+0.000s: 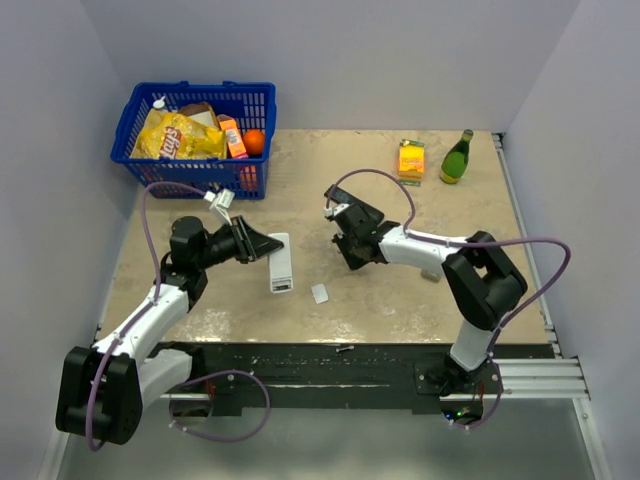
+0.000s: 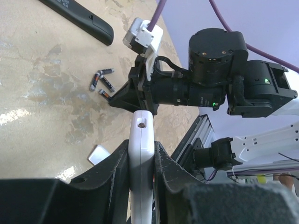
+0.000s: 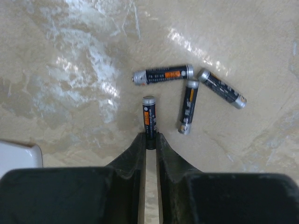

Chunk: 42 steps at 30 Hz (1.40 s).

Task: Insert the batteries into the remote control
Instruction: Pick up the battery from the center of the board, then load the battery into the remote control.

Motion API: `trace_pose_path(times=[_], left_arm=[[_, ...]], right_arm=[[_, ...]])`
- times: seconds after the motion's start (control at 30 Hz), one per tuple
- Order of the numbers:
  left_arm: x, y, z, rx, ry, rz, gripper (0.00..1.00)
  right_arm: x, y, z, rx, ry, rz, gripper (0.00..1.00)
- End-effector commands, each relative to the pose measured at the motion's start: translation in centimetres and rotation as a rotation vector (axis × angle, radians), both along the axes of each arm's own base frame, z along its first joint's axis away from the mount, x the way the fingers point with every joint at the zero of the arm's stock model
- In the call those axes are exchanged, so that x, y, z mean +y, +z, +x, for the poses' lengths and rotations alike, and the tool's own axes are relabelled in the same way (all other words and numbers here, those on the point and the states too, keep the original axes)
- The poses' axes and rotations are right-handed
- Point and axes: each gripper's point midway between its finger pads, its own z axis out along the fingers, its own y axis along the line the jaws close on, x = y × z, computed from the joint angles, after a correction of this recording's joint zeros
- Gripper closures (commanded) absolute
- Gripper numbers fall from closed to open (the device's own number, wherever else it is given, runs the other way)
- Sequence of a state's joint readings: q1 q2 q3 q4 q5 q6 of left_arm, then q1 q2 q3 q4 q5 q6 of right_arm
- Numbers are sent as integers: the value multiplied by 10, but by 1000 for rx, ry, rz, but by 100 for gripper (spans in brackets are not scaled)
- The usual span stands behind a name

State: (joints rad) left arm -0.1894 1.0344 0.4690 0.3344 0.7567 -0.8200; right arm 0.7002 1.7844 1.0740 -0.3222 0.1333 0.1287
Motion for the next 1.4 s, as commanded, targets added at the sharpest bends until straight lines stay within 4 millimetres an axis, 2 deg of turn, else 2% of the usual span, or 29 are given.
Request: trace_pose_path(times=[0.0, 0.07, 0.1, 0.2, 0.23, 0.3, 0.33, 0.47, 0.53, 0.57, 0.63, 0.67, 0.83, 1.37], left_arm=[[-3, 14, 0, -39, -38, -23, 100], [-4, 14, -1, -37, -50, -25, 100], [-5, 14, -2, -35, -55, -26, 100], [-5, 12, -3, -27, -62, -25, 100], [-6, 12, -4, -27, -64, -25, 100], [-6, 13, -5, -27, -67, -27, 100], [-6, 13, -6, -27, -68, -27, 100], [-5, 15, -8, -36, -69, -26, 100], [-5, 16, -8, -39, -70, -27, 100], [-5, 15, -9, -37, -67, -26, 100], [-5, 16, -9, -40, -66, -26, 100], [-5, 16, -10, -38, -67, -28, 100], [-5, 17, -11, -45, -71, -29, 100], [-13, 29, -21, -76, -125, -82, 100]], right_arm=[[8, 46, -11, -88, 86, 64, 100], [14, 59, -20, -125, 125, 54, 100], [17, 74, -24, -162, 148, 61, 100], [33, 99, -40, -243, 233, 45, 100], [40, 116, -44, -275, 249, 74, 100], [52, 130, -58, -314, 341, 69, 100], [56, 145, -63, -350, 365, 89, 100], [79, 171, -96, -405, 508, 91, 100], [88, 184, -103, -435, 546, 97, 100], [95, 185, -113, -433, 581, 96, 100], [104, 192, -119, -448, 607, 91, 100], [108, 186, -125, -436, 631, 69, 100], [123, 184, -134, -434, 682, 21, 100], [145, 170, -139, -396, 758, -31, 100]])
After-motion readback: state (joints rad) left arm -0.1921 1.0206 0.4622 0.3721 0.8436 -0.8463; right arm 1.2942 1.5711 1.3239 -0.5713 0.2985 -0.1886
